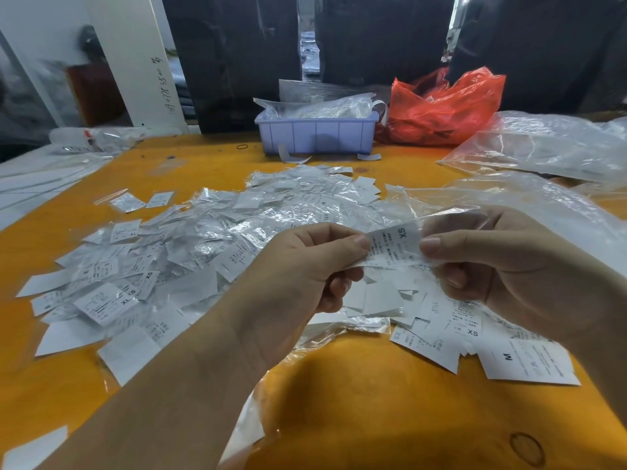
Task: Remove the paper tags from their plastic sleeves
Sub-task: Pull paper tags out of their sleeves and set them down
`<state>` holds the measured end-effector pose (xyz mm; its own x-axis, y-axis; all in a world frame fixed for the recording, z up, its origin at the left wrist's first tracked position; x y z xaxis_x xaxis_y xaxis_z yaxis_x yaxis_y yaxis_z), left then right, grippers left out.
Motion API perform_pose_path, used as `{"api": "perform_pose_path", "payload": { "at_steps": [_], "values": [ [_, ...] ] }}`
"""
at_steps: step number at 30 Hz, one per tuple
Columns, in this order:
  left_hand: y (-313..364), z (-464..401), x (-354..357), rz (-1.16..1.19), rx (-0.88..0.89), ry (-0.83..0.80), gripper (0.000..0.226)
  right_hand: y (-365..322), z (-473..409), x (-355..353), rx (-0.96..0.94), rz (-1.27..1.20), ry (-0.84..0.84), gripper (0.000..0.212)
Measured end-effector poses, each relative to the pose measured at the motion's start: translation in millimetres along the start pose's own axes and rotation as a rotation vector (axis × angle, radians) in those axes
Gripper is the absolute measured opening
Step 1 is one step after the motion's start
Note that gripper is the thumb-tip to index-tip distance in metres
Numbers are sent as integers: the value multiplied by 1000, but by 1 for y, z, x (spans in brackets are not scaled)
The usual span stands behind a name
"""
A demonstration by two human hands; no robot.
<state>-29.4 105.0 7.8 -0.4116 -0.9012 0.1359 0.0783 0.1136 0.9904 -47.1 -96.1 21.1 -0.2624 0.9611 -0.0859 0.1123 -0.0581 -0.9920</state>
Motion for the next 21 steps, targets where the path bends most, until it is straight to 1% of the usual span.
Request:
{"api": "perform_pose_path", "payload": {
  "at_steps": [3,8,11,14,17,19,21],
  "values": [
    [-1,-1,0,-7,13,20,26,0,0,1,4,20,-10,8],
    [-3,-1,0,-17,34,48,23,3,0,3,6,21,-24,11],
    [-4,-1,2,-46,52,58,17,5,0,4,30,2,-22,6],
    [-5,0,3,-122,68,53,11,7,-1,4,50,2,-1,18],
    [-6,1,3,-210,83,17,8,6,0,8,51,12,5,21],
    [-7,1,3,-247,97,-12,11,6,0,11,39,35,-17,25],
    [-9,0,3,-276,132,-22,12,7,0,15,37,28,-37,23]
  ]
}}
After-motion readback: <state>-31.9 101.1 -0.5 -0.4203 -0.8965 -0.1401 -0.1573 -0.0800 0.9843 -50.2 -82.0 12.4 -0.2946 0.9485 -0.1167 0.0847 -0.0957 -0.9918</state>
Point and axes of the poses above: each hand's wrist, its own z-axis away from the middle knuckle, its own x-axis out of the palm, y = z × x, the point moved 1 cm from there along -z, towards the middle knuckle, and after that the axes turned 1 degree about -x, right-handed, at the moved point
